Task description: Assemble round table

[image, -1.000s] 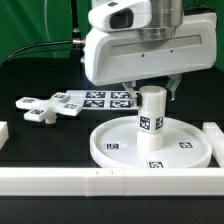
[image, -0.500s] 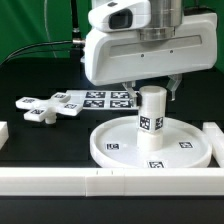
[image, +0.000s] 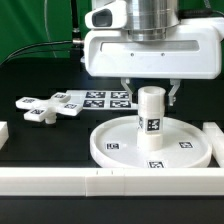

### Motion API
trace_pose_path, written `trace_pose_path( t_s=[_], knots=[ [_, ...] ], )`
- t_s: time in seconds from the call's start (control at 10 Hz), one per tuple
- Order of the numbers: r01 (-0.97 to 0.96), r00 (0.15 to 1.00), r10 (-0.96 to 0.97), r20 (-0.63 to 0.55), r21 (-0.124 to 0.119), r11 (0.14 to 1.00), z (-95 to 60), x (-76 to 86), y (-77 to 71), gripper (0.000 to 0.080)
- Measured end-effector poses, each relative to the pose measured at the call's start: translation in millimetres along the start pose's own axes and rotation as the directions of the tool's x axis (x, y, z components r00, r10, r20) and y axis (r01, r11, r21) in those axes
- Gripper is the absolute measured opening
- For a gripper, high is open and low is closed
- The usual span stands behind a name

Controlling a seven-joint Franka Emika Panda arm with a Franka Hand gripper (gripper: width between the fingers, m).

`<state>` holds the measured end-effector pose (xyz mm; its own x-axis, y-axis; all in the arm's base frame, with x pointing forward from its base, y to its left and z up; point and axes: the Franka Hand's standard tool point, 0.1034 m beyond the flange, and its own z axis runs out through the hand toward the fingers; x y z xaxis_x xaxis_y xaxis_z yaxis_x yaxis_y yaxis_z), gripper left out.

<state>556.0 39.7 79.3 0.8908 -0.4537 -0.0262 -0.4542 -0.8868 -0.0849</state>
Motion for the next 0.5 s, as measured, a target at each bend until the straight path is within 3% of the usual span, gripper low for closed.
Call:
trace_pose_path(
  t_s=[0.5],
  knots=[
    [-0.286,0.958,0.286,0.012,0.015,0.958,0.2,-0.7,-1.4,0.0409]
  ],
)
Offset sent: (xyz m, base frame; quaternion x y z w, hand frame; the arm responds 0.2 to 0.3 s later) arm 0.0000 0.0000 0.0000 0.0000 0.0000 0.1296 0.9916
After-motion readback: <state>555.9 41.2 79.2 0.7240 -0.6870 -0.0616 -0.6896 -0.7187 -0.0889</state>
